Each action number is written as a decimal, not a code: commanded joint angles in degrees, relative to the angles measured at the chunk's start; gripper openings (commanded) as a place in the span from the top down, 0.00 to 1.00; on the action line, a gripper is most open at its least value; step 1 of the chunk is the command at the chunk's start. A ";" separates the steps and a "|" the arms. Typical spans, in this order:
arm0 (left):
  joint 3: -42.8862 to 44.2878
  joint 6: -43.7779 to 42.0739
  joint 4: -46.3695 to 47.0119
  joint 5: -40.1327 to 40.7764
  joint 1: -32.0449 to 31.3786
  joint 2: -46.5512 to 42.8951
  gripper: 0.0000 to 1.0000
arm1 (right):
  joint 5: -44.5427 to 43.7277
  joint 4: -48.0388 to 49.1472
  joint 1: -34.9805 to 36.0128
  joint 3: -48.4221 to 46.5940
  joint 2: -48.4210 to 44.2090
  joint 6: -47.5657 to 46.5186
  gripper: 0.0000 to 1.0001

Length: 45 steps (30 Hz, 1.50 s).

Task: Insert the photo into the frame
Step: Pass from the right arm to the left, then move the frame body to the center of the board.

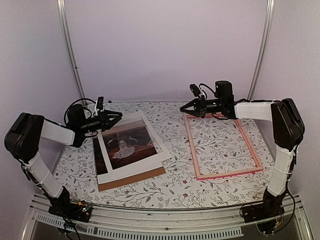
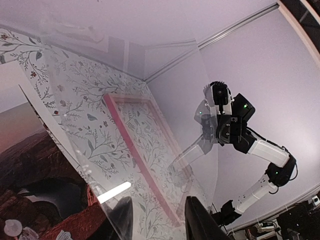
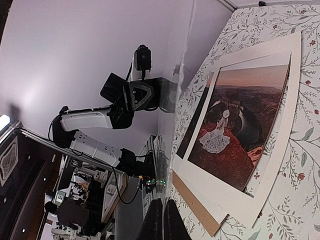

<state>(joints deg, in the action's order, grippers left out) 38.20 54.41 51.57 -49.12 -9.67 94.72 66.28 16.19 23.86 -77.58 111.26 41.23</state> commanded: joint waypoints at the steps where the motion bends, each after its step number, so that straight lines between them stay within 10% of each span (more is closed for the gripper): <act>1: 0.53 -1.03 1.40 -1.56 0.21 -1.64 0.64 | -0.57 -3.92 0.23 0.32 -0.04 -4.34 1.00; 18: 1.56 -3.05 -2.76 -2.48 0.05 -3.47 1.00 | -2.82 -7.14 -0.30 -0.05 1.84 -7.07 0.98; 33: 8.88 -14.07 -29.85 1.93 -0.06 -15.19 1.00 | -19.47 -27.16 -0.39 0.08 -1.98 -17.03 0.35; 45: 18.01 -23.08 -53.60 5.82 0.03 -23.96 1.00 | -42.38 -38.24 3.87 11.76 -10.88 -19.84 0.20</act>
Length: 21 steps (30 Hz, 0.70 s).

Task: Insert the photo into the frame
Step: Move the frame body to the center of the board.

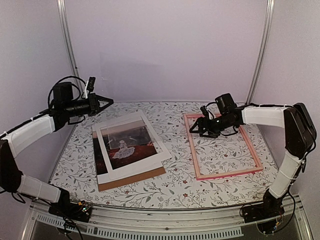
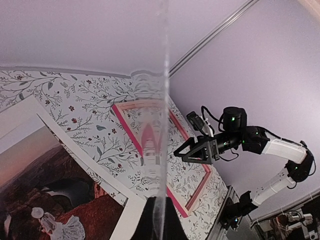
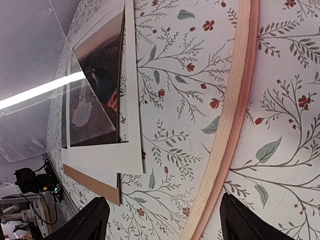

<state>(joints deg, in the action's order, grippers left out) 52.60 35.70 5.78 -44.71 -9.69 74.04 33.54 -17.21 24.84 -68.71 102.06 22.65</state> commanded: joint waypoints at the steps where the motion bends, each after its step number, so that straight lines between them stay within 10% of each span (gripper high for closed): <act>1: 4.13 -4.74 -8.79 1.78 0.07 -3.89 1.00 | -10.83 -5.07 3.57 3.78 -1.64 -1.02 0.20; 21: 7.72 -5.67 -13.00 5.72 -0.02 -8.89 1.00 | -21.42 -4.10 18.23 13.07 -2.21 8.57 0.21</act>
<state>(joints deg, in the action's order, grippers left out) 57.52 31.03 -7.73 -39.40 -9.69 66.74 14.46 -22.13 40.34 -57.21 100.53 28.45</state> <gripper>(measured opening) 0.019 0.790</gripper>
